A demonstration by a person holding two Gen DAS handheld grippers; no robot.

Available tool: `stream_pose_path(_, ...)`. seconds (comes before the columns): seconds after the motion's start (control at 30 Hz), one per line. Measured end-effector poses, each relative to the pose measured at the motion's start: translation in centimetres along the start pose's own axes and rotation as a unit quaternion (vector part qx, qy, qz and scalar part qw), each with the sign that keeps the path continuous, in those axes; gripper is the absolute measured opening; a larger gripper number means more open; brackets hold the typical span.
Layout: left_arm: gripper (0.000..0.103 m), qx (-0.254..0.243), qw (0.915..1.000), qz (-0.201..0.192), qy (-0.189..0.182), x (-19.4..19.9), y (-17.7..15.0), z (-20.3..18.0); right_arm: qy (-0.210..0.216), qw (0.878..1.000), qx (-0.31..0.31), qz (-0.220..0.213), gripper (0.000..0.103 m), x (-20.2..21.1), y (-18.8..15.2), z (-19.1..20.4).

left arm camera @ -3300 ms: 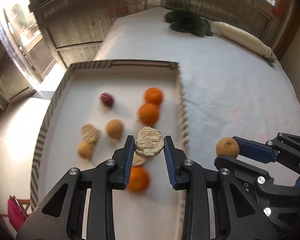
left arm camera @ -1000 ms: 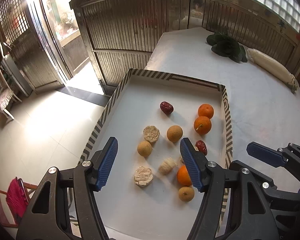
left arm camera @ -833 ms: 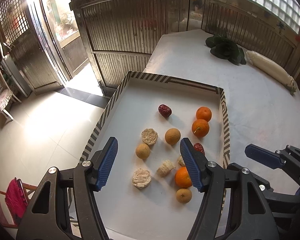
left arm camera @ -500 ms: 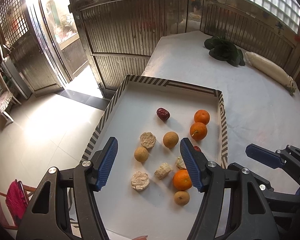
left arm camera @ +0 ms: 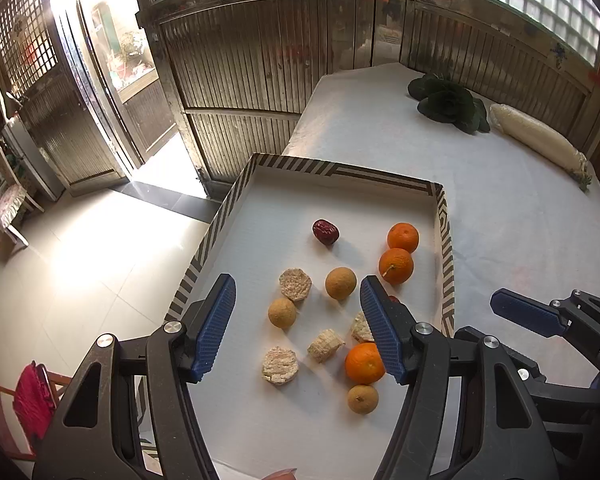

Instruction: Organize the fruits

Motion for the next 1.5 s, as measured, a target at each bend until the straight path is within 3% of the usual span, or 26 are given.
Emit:
stream_pose_path(1.1, 0.065, -0.006, 1.0, -0.002, -0.001, -0.2, 0.2, -0.4, 0.002, 1.0, -0.014, 0.003, 0.04, -0.5, -0.4, -0.8)
stream_pose_path(1.3, 0.065, -0.042, 0.9986, -0.008, -0.031, 0.3, 0.7, -4.7, -0.036, 0.998, -0.052, -0.011, 0.04, 1.1, -1.6, -4.7)
stream_pose_path(1.4, 0.065, -0.068, 0.996, -0.01, -0.057, 0.2, 0.9, -8.4, -0.075, 0.993, -0.09, -0.019, 0.04, 2.5, -3.1, -8.1)
stream_pose_path(1.5, 0.065, -0.084, 0.992, -0.001, -0.093, -0.4, 0.6, -12.5, -0.14, 0.983, -0.116, -0.022, 0.04, 4.5, -5.3, -12.2)
Point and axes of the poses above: each gripper's, at about its wrist camera, not at the fingertips, and x roughly against the way its jaws point, z to its left, y to its top, the point moved 3 cm from there along -x, roughly the way its jaws point, and after that the axes turned 3 degrees about -z, right-handed, at the moved point
